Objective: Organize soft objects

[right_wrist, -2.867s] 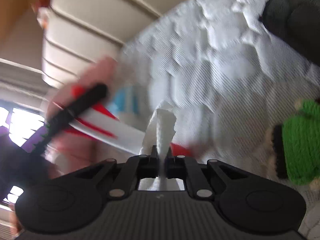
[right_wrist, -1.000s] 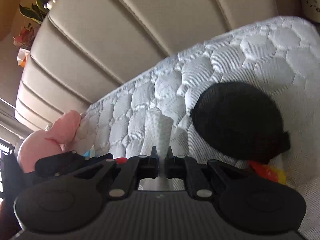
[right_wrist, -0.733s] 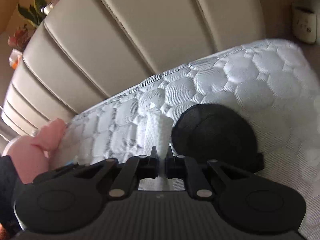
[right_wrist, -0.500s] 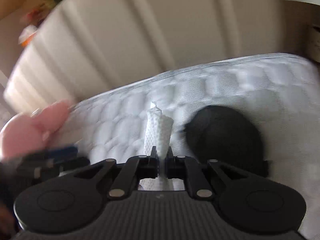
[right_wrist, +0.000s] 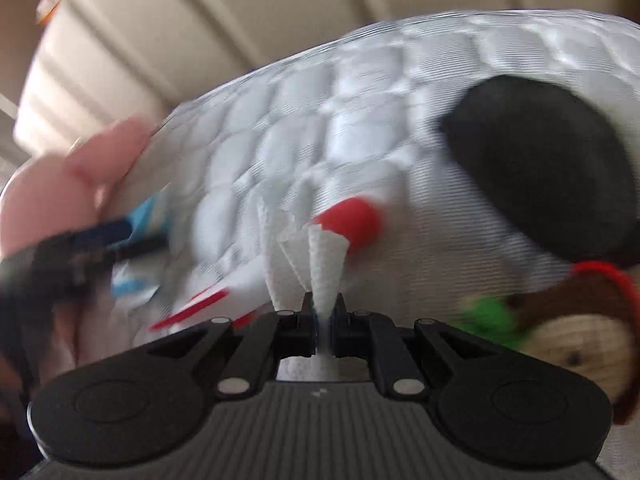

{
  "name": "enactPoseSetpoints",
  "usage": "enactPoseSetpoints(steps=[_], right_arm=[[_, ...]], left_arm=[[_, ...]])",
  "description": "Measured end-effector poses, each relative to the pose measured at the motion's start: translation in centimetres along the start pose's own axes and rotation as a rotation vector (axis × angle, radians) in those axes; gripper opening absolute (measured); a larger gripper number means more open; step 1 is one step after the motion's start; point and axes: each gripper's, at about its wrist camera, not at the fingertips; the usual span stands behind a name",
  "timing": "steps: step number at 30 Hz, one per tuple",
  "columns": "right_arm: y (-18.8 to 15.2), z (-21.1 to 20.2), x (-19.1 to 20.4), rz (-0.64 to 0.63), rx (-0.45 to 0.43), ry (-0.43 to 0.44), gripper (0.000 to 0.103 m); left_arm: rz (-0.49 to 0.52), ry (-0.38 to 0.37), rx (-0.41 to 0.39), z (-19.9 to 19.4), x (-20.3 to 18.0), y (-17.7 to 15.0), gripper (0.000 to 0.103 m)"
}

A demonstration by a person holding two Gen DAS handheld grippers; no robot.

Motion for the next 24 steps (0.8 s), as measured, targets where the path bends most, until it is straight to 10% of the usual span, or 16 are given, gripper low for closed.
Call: enactPoseSetpoints(steps=[7, 9, 11, 17, 22, 24], right_arm=[[1.0, -3.0, -1.9, 0.071, -0.107, -0.005, 0.007], [1.2, -3.7, -2.0, 0.075, -0.129, -0.001, 0.007], [1.4, -4.1, -2.0, 0.083, -0.146, 0.003, 0.007], [1.7, -4.1, -1.8, 0.099, -0.156, 0.011, 0.007], [1.3, -3.5, -1.2, 0.081, -0.130, 0.010, 0.007], [1.2, -3.6, -1.1, 0.076, -0.131, 0.010, 0.008]], left_arm=[[0.380, 0.058, 0.051, 3.3, -7.8, -2.0, 0.093], [0.466, 0.102, 0.048, 4.6, -9.4, -2.5, 0.069], [0.433, 0.057, 0.053, 4.8, -9.5, -2.2, 0.040], [0.110, 0.106, 0.009, 2.4, -3.5, 0.2, 0.038], [-0.128, 0.202, 0.074, 3.3, 1.6, 0.7, 0.047], [-0.199, 0.186, 0.046, 2.5, 2.8, 0.9, 0.068]])
Point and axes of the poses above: each gripper's, at about its wrist camera, not at the fingertips, and z roughly the way its jaws point, x to its left, y to its top, and after that the axes turned 5 degrees about x, right-handed
